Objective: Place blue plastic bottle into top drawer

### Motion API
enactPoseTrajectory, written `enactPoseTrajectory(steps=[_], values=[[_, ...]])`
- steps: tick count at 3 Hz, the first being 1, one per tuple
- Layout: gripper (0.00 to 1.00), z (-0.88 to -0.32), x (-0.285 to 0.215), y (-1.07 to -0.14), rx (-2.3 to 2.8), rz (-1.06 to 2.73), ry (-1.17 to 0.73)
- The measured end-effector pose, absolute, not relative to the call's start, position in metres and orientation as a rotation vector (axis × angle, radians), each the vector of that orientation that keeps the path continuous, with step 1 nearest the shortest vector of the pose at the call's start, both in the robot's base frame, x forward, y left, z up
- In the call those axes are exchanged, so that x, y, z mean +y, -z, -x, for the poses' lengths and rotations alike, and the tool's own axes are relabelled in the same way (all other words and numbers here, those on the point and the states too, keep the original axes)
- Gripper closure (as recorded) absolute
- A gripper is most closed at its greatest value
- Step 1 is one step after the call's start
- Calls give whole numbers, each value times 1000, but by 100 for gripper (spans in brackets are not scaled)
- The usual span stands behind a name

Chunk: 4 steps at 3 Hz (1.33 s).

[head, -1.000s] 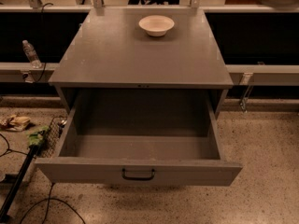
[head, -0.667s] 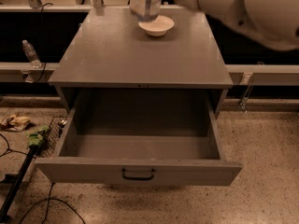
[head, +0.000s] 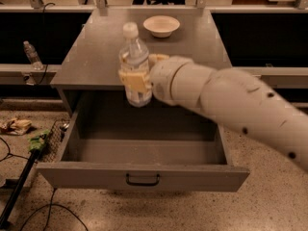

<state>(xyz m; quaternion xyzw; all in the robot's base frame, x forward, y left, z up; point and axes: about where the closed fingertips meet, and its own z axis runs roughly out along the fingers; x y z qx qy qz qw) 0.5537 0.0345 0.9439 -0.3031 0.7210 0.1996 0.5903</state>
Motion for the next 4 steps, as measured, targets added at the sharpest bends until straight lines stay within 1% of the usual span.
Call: enactPoseTrajectory(steps=[1,2,3,4], values=[[100,-544,47,-851,1759,723,-472],[100,-540,49,-835,1762,717,-454],[100,-545,48,-851,1710,801,-469],[100,-582,25,-847,1598,926,-565]])
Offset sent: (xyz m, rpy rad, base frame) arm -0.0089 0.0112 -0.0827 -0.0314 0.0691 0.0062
